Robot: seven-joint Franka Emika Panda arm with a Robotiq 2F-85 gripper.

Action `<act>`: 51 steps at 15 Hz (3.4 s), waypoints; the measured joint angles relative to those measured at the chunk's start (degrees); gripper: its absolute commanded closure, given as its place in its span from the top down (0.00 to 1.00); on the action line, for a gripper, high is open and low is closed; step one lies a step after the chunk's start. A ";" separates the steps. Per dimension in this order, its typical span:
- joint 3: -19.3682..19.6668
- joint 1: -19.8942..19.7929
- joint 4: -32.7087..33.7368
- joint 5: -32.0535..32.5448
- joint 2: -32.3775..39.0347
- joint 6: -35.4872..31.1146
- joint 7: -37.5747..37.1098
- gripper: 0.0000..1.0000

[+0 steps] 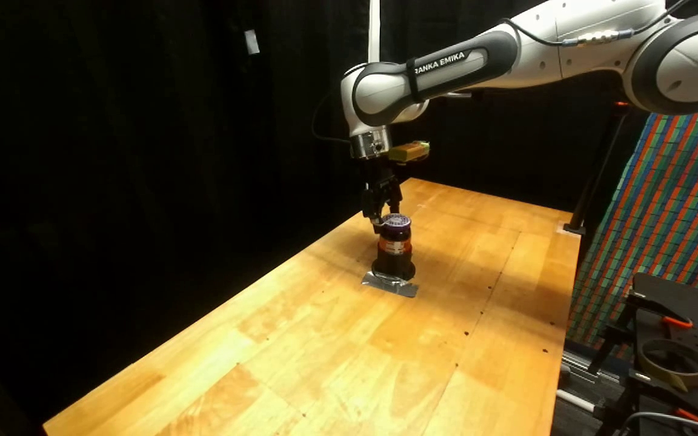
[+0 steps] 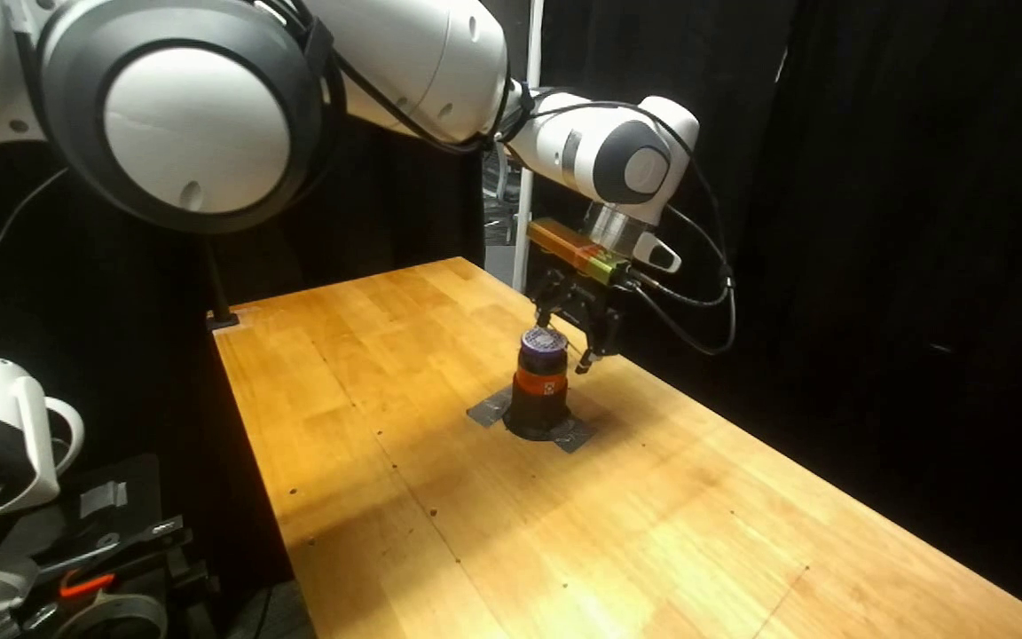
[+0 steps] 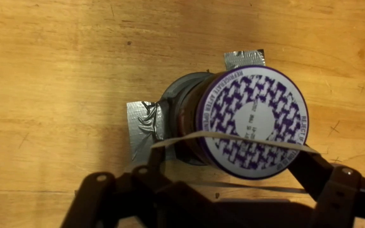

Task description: Put the rubber band around the base of the cup

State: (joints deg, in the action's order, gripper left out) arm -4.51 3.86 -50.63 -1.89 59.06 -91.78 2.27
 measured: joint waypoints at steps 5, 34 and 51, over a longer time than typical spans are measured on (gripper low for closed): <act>-0.16 -0.12 -0.44 -0.03 0.36 0.91 0.16 1.00; -1.05 -3.02 -46.25 -4.69 -25.32 -27.63 2.46 1.00; -1.07 -0.95 -80.06 -5.23 -36.66 -81.03 -1.86 0.07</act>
State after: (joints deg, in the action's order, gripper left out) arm -5.58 2.92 -130.69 -7.11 22.39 -172.81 0.41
